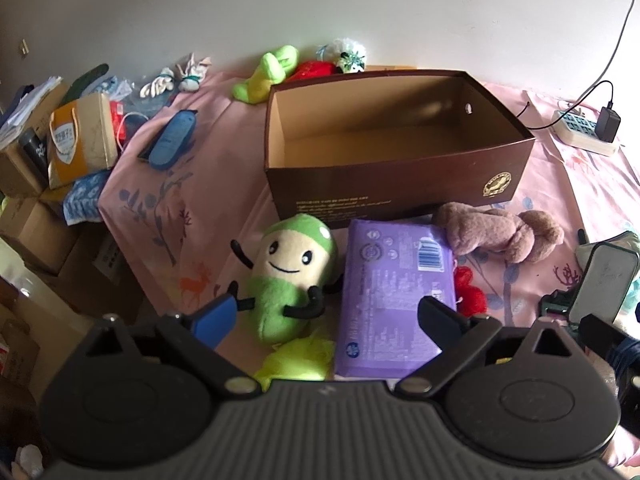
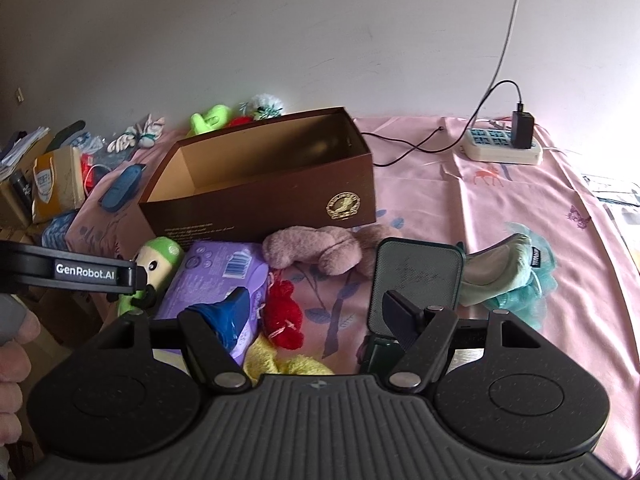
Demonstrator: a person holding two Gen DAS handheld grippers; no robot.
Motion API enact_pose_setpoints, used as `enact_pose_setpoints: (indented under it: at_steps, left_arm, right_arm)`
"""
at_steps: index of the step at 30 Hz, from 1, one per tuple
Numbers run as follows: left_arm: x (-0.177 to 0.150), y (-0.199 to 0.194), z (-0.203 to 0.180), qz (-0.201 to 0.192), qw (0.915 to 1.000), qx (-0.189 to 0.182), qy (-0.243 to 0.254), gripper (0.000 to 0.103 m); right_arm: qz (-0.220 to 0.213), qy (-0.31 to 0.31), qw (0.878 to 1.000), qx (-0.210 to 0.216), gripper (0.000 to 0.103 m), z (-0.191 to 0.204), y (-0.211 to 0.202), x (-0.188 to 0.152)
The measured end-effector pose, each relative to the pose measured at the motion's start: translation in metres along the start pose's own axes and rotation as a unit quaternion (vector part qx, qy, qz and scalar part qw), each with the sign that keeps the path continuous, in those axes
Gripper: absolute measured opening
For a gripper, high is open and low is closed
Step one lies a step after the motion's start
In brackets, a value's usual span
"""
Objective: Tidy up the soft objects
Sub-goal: 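Move both tools toward the pile of soft items beside the box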
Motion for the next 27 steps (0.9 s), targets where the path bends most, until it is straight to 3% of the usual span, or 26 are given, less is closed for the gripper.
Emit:
enact_pose_setpoints:
  at_steps: [12, 21, 27]
  left_arm:
    - [-0.004, 0.005, 0.03, 0.003, 0.9998, -0.003, -0.018, 0.098]
    - [-0.015, 0.003, 0.093, -0.007, 0.9971, -0.018, -0.073, 0.1]
    - [-0.04, 0.0, 0.099, -0.001, 0.9961, -0.073, -0.05, 0.102]
  right_arm:
    - [0.014, -0.01, 1.0, 0.018, 0.058, 0.017, 0.004, -0.008]
    - [0.039, -0.01, 0.999, 0.032, 0.058, 0.024, 0.013, -0.016]
    - [0.088, -0.032, 0.991, 0.1, 0.058, 0.039, 0.018, -0.03]
Point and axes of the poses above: each gripper's, at about its wrist camera, not at the fingertips, and y roughly the way its jaws point, z to its left, x to its top, the point moved 7 cm from there along y, roughly the way its jaws point, and after that the axes turned 14 degrees about -z, right-handed, at the moved point
